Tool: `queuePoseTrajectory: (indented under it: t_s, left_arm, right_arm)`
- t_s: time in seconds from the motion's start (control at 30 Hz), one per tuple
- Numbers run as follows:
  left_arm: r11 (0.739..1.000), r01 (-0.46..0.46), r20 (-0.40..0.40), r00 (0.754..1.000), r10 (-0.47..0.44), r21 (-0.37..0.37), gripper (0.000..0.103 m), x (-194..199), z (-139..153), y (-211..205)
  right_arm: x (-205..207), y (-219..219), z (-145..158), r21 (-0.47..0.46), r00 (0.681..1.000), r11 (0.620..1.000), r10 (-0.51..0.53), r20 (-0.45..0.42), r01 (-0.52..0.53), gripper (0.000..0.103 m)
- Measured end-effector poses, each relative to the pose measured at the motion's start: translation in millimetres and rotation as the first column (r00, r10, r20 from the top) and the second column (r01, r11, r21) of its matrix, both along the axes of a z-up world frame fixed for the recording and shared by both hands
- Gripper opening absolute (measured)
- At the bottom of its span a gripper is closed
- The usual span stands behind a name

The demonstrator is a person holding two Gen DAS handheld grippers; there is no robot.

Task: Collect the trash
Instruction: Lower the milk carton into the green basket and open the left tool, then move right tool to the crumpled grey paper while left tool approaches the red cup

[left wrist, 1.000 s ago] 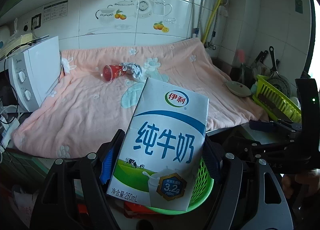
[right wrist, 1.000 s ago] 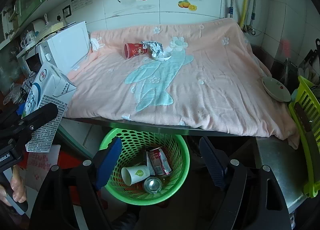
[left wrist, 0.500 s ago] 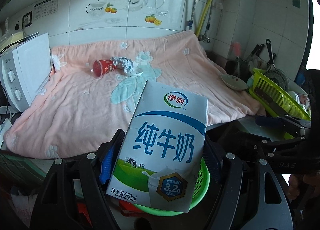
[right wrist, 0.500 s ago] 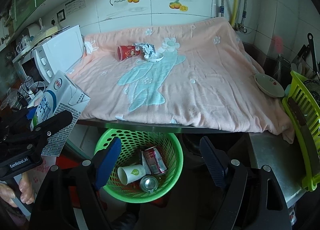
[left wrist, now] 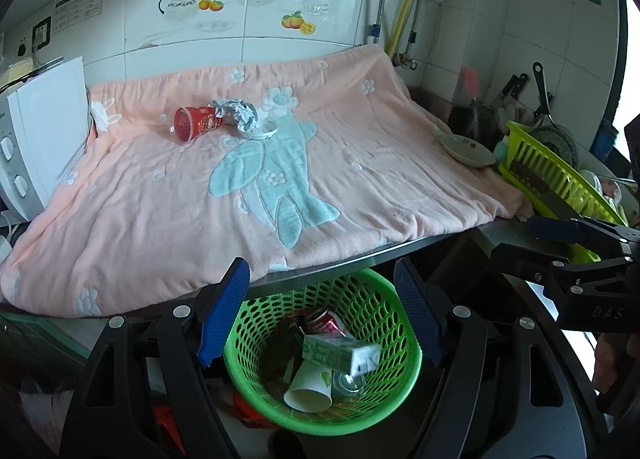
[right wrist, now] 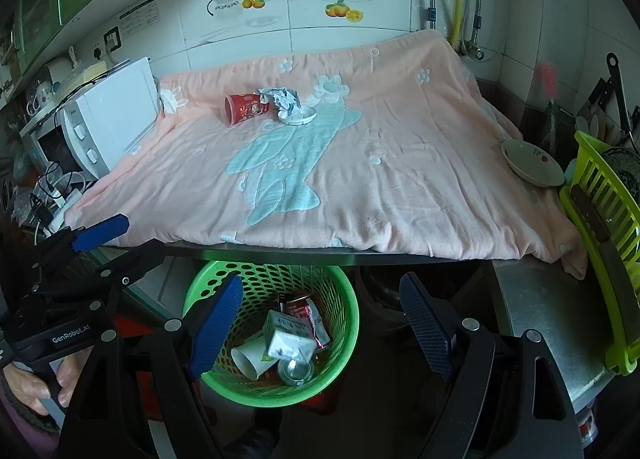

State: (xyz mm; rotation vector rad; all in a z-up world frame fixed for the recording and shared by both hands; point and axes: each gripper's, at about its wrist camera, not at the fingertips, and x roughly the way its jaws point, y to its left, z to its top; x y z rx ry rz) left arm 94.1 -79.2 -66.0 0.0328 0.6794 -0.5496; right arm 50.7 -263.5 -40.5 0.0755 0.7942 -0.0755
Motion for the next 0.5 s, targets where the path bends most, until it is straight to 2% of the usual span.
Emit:
queuePoseTrajectory:
  t_s: [0.3,0.5]
  left_arm:
    - [0.999,-0.043,0.023,0.999,0.043,0.004,0.078,-0.9,10.9,11.9]
    - [0.996,-0.086,0.028,0.996,0.085,0.010,0.081,4.7,15.7,22.9]
  right_arm:
    - [8.0,3.1,-2.3,-0.010,1.000,1.000,0.024,-0.011,-0.024,0.078]
    - [27.3,7.5,-3.9,-0.012,0.998,0.998,0.057,-0.029,-0.058,0.079]
